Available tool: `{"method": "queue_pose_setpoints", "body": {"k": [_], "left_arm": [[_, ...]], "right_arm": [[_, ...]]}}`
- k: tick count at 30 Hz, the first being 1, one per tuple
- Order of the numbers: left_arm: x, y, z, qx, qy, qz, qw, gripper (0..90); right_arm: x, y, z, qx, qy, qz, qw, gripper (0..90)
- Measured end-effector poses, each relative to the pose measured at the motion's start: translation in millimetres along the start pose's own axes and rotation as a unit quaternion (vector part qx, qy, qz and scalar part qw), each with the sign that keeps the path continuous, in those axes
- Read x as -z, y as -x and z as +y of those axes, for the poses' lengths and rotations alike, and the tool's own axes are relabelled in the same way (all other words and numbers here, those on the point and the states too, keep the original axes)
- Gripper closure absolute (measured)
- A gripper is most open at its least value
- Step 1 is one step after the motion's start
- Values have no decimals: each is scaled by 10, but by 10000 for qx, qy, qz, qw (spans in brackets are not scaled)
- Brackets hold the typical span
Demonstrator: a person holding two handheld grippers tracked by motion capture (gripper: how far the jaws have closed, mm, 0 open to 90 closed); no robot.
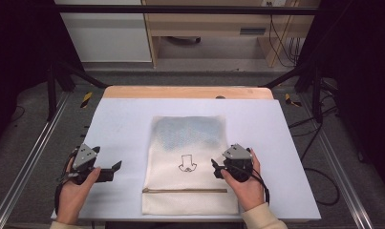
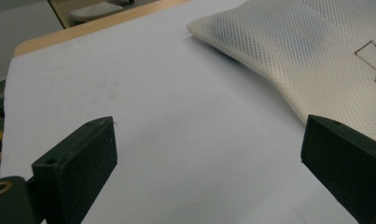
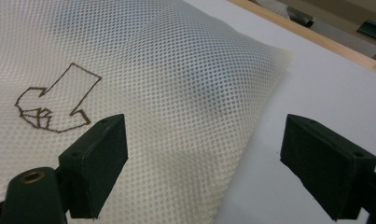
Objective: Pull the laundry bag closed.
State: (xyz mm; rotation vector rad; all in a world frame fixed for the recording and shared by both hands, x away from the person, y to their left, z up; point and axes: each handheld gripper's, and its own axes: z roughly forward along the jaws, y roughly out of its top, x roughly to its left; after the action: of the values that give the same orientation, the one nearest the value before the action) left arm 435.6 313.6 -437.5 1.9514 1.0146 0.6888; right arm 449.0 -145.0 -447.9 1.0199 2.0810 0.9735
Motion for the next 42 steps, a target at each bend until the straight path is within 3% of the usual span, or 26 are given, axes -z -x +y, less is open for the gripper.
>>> {"method": "queue_pose_setpoints", "body": {"k": [5, 9, 13, 17, 19, 22, 26, 28, 31, 35, 36, 39, 42], "left_arm": [[94, 44, -96, -78, -268, 36, 9996, 37], [121, 54, -120, -180, -300, 94, 9993, 37], [57, -31, -136, -147, -268, 108, 9995, 39], [7, -113, -159, -137, -286, 127, 9994, 41], [-35, -216, -141, -48, -187, 165, 9997, 42], [-55, -264, -130, 58, -130, 243, 9996, 47], [-46, -269, -169, 61, -328, 233, 9992, 47], [-4, -260, -194, 60, -401, 259, 9988, 47], [37, -260, -201, 193, -350, 279, 9988, 47], [47, -253, -194, 186, -289, 301, 9990, 47], [50, -246, -187, 171, -267, 295, 9991, 47], [48, -224, -200, 197, -329, 288, 9988, 47], [76, -194, -214, 267, -361, 293, 9986, 47]], "right_arm": [[-12, -118, 31, 240, -128, 123, 9996, 112], [-21, -190, 61, 340, -184, 231, 9990, 115], [-42, -308, 167, 476, -190, 411, 9978, 173], [-96, -369, 287, 622, -213, 634, 9958, 173], [-136, -396, 364, 691, -169, 714, 9949, 174], [-170, -429, 447, 786, -197, 774, 9937, 181], [-203, -519, 585, 900, -53, 918, 9917, 228], [-199, -581, 678, 971, 17, 1095, 9892, 275], [-167, -662, 792, 1084, 74, 1261, 9860, 312], [-129, -767, 921, 1212, 104, 1433, 9822, 330], [-113, -850, 1013, 1290, 121, 1607, 9785, 373], [-130, -973, 1115, 1447, 37, 1760, 9737, 385], [-221, -1106, 1203, 1510, -229, 1975, 9683, 379]]}}
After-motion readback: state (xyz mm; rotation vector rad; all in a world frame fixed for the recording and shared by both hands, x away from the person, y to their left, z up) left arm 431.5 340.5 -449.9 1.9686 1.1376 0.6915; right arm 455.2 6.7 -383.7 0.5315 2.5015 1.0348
